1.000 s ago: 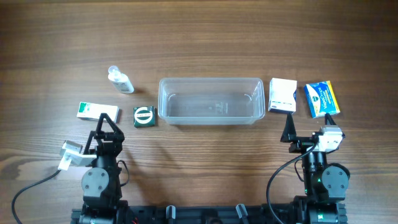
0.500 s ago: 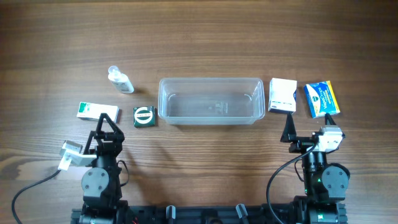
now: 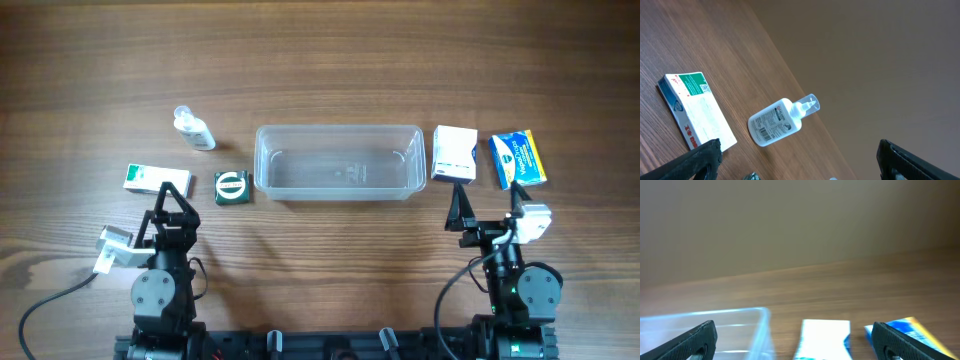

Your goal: Pack container

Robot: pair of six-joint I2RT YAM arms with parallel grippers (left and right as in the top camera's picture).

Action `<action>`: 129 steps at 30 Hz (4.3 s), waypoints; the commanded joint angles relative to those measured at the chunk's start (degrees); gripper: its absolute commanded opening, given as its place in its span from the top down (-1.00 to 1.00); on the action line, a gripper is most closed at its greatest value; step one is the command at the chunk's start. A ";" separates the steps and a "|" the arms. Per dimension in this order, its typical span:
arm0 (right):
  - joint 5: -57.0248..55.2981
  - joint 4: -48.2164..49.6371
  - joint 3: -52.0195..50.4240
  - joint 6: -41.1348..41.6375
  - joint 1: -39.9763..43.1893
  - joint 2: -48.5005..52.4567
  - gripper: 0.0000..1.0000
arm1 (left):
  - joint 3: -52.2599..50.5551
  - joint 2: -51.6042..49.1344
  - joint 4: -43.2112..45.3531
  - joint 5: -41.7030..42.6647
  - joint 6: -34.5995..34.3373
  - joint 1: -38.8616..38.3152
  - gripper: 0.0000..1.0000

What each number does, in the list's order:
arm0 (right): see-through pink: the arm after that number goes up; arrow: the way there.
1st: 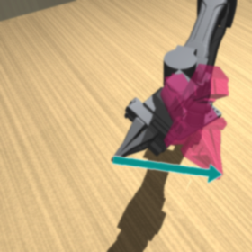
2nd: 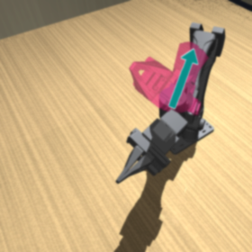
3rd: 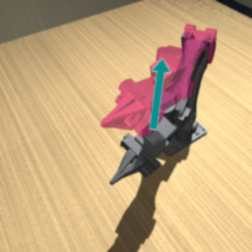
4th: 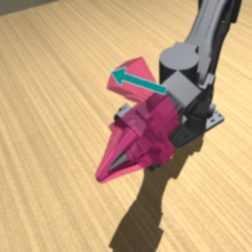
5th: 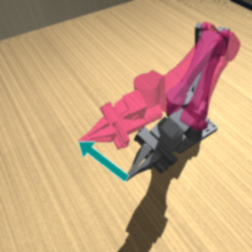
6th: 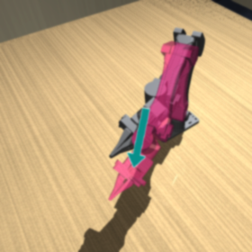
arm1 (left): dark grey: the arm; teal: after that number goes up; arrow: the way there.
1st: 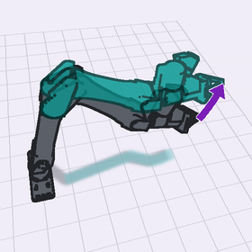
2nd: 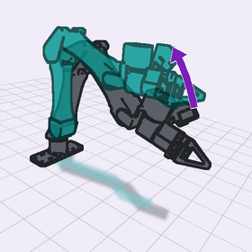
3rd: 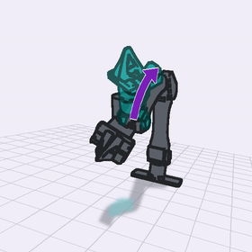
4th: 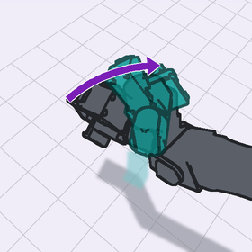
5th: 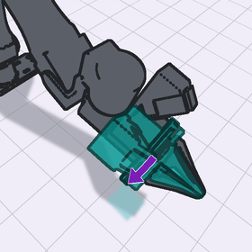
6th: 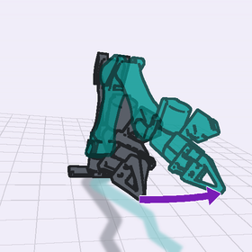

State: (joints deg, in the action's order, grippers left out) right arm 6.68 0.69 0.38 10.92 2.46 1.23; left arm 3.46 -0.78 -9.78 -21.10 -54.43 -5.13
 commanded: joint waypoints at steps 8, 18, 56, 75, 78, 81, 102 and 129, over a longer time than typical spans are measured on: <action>11.85 -7.61 21.03 5.53 0.31 12.98 -0.99 | -0.31 0.39 0.20 -0.81 -0.68 0.42 -0.99; 6.27 -42.38 63.60 -0.66 0.31 58.77 -1.00 | -0.31 0.39 0.17 -0.81 -0.68 0.42 -0.99; -4.13 -45.09 68.54 1.29 0.31 106.57 -0.61 | -0.31 0.39 0.20 -0.81 -0.68 0.42 -1.00; -4.07 -64.83 85.42 2.14 -1.66 92.04 -0.28 | -0.31 0.39 0.17 -0.81 -0.68 0.42 -0.99; -3.21 -65.51 86.29 2.25 -5.57 85.26 -0.26 | -0.31 0.39 0.20 -0.81 -0.68 0.42 -0.99; -3.08 -67.34 86.27 4.70 -11.78 81.57 -0.27 | -0.31 0.39 0.20 -0.81 -0.68 0.42 -0.99; -5.66 -48.39 67.41 15.96 -23.30 89.31 -0.29 | -0.31 0.39 0.20 -0.81 -0.68 0.42 -0.99; -5.38 -54.27 67.43 8.31 -23.30 95.30 -0.36 | -0.31 0.39 0.20 -0.81 -0.68 0.42 -1.00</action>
State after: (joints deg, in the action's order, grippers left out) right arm 2.28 -52.77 67.88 22.96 -20.60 96.33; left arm 3.40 -0.80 -9.63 -21.12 -54.61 -5.13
